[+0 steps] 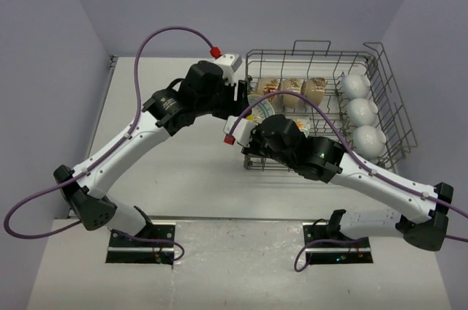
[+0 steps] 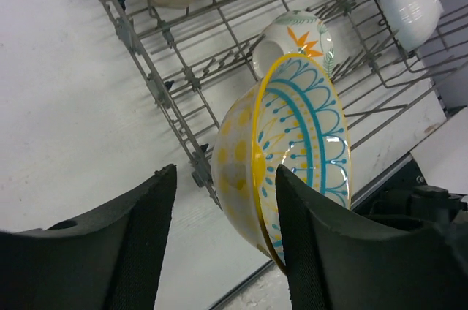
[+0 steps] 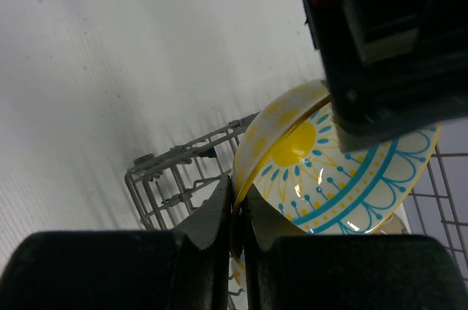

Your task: Unload the bowls from the dish rack

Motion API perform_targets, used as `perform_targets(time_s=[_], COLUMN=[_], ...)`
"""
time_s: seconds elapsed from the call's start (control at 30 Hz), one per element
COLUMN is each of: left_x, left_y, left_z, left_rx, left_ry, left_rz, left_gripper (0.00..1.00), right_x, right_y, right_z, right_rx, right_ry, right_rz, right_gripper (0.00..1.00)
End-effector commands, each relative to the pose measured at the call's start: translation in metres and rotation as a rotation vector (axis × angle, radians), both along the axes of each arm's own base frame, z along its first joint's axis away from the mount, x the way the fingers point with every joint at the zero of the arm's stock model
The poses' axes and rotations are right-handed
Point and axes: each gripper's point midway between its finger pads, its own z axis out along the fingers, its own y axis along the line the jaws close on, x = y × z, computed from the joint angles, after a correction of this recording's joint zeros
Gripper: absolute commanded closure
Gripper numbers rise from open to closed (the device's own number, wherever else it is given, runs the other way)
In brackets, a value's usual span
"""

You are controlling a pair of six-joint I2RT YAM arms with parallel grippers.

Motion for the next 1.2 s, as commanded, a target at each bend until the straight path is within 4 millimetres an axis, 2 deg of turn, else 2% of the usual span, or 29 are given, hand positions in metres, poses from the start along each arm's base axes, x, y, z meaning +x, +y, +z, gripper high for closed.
perform_targets(time_s=[0.0,0.03,0.1,0.27,0.3,0.4,0.53,0.57,0.6,0.63,0.67,0.7,0.73,0.77,0.83,0.87,0.9,0.93,1.0,1.03,1.07,1.1,1.13,1.17], left_x=[0.004,0.008,0.01,0.019,0.021,0.023,0.026,0.025,0.026,0.026,0.025,0.027,0.027,0.026,0.032,0.043,0.053,0.076,0.102,0.127,0.141,0.164,0.179,0.202], left_y=[0.004,0.007,0.007,0.012,0.014,0.018,0.029,0.033,0.036,0.038,0.041,0.046,0.049,0.055,0.073,0.091,0.1,0.138,0.163,0.196,0.206,0.211,0.228,0.233], left_z=[-0.016,-0.017,-0.02,-0.024,-0.024,-0.021,-0.012,-0.004,0.0,0.003,0.01,0.016,0.021,0.03,0.043,0.047,0.05,0.051,0.05,0.036,0.027,0.01,0.002,-0.016], left_rx=[0.101,0.127,0.16,0.238,0.247,0.253,0.237,0.212,0.204,0.193,0.173,0.159,0.151,0.125,0.11,0.095,0.066,0.052,0.006,0.028,0.008,-0.002,-0.049,-0.07], left_ry=[-0.01,-0.017,-0.016,-0.025,-0.029,-0.038,-0.077,-0.09,-0.105,-0.113,-0.125,-0.137,-0.148,-0.161,-0.195,-0.195,-0.196,-0.191,-0.18,-0.154,-0.124,-0.091,-0.058,-0.056], left_rz=[0.034,0.059,0.071,0.122,0.131,0.153,0.218,0.238,0.263,0.277,0.289,0.322,0.339,0.368,0.451,0.507,0.53,0.621,0.655,0.742,0.752,0.762,0.792,0.803], left_gripper=[0.45,0.53,0.63,0.65,0.68,1.0,1.0,1.0,1.0,1.0,1.0,1.0,1.0,1.0,1.0,1.0,1.0,1.0,1.0,1.0,1.0,1.0,1.0,1.0], right_x=[0.012,0.012,0.014,0.012,0.013,0.015,0.019,0.021,0.021,0.021,0.022,0.021,0.021,0.019,0.016,0.015,0.014,0.014,0.013,0.019,0.017,0.025,0.019,0.023], right_y=[0.002,0.002,0.003,0.009,0.01,0.011,0.005,0.007,0.006,0.003,0.004,0.003,0.003,0.002,-0.004,-0.009,-0.013,-0.019,-0.04,-0.053,-0.068,-0.087,-0.099,-0.108], right_z=[0.036,0.035,0.037,0.041,0.043,0.048,0.055,0.06,0.06,0.058,0.062,0.061,0.059,0.062,0.065,0.068,0.072,0.075,0.088,0.091,0.1,0.096,0.097,0.089], right_rx=[0.055,0.049,0.046,0.056,0.061,0.083,0.135,0.167,0.177,0.184,0.215,0.219,0.223,0.247,0.272,0.297,0.32,0.346,0.475,0.527,0.657,0.702,0.82,0.853], right_ry=[-0.106,-0.105,-0.104,-0.108,-0.116,-0.132,-0.165,-0.179,-0.184,-0.188,-0.198,-0.198,-0.196,-0.192,-0.19,-0.186,-0.184,-0.181,-0.151,-0.141,-0.098,-0.082,0.001,0.063], right_rz=[-0.044,-0.052,-0.064,-0.066,-0.073,-0.087,-0.139,-0.146,-0.151,-0.156,-0.163,-0.164,-0.164,-0.166,-0.171,-0.189,-0.203,-0.224,-0.327,-0.395,-0.469,-0.543,-0.577,-0.574], right_gripper=[1.0,1.0,1.0,1.0,1.0,1.0,1.0,1.0,0.97,0.68,0.6,0.44,0.26,0.03,0.01,0.01,0.01,0.01,0.01,0.01,0.01,0.01,0.01,0.01])
